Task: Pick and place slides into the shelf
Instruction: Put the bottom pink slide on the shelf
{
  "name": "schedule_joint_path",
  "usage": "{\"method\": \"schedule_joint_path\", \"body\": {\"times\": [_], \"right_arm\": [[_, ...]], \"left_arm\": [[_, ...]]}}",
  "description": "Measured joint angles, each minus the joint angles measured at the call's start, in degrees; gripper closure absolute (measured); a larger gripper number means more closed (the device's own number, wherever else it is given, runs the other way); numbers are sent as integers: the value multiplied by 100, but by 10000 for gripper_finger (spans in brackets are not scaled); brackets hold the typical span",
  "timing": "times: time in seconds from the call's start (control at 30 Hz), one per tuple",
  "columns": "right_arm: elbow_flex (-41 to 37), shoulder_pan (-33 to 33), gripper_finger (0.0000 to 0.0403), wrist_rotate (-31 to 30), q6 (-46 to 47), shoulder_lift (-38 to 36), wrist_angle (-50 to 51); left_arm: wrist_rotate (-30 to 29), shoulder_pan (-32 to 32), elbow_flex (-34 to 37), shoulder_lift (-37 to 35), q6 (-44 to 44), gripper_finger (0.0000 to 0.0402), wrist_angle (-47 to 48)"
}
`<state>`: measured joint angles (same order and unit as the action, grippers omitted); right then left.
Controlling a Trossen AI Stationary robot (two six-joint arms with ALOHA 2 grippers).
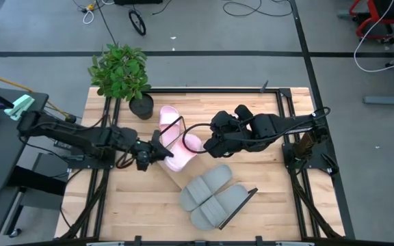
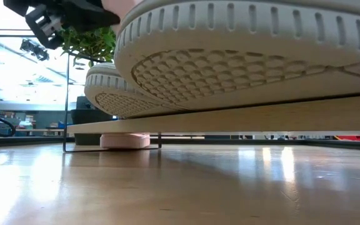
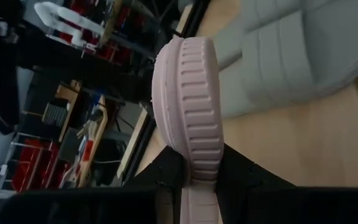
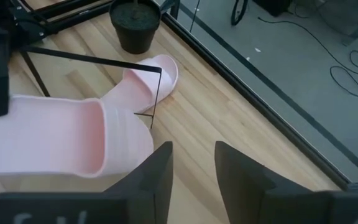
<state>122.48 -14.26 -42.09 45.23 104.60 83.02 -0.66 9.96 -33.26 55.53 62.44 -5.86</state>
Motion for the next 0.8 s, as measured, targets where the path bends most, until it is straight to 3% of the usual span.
{"method": "schedule_joint_path", "body": {"times": [0.8], "right_arm": [[0, 0, 289, -9, -189, -2, -59]], "left_arm": [[86, -352, -7, 229, 165, 334, 657]]}}
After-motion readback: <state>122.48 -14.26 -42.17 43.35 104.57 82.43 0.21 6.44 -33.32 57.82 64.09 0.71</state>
